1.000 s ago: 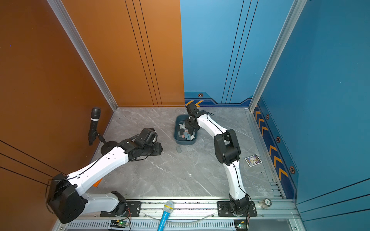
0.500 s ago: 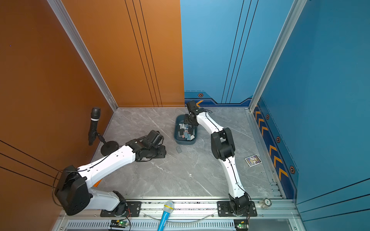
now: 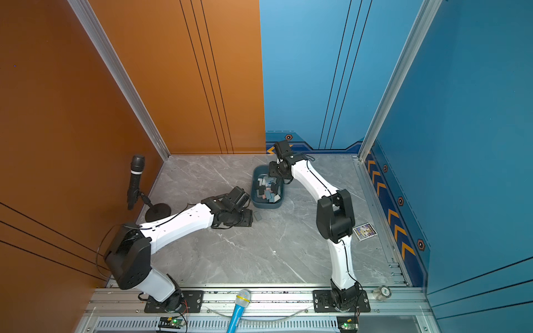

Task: Put the eraser in the storage box
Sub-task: Place the eraser in the storage box, then pick up the eraser from the center of the board.

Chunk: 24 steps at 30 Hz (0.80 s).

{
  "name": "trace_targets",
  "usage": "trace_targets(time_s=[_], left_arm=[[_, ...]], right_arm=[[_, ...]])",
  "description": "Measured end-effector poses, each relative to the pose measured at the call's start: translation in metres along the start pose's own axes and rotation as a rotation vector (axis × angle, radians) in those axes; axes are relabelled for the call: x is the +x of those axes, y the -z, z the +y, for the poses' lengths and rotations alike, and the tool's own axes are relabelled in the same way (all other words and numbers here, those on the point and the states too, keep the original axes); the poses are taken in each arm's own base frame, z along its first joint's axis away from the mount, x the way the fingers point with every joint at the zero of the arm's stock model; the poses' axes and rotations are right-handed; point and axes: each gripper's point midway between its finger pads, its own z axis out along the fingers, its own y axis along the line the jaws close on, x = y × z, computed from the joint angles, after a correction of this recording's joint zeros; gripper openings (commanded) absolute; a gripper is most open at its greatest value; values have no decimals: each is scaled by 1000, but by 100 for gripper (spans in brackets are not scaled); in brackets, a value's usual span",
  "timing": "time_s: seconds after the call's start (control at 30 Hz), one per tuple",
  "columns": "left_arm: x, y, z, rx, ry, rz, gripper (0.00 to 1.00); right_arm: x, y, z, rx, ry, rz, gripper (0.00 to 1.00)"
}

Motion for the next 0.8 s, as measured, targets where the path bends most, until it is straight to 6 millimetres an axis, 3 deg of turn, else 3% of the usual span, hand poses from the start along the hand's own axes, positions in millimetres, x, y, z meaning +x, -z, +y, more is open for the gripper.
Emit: trace_targets(time_s=[0.1, 0.23, 0.5, 0.8], left_arm=[[2, -16, -8, 0, -2, 15, 71], [3, -38, -17, -4, 7, 31, 72], [5, -60, -32, -36, 46, 17, 73], [-3, -80, -27, -114, 121, -23, 72]], right_arm=[[-9, 52, 1, -17, 5, -96, 63], [-10, 97, -5, -13, 2, -188, 63], [12, 131, -36, 63, -15, -241, 63], [15, 177, -57, 101, -43, -349, 63]])
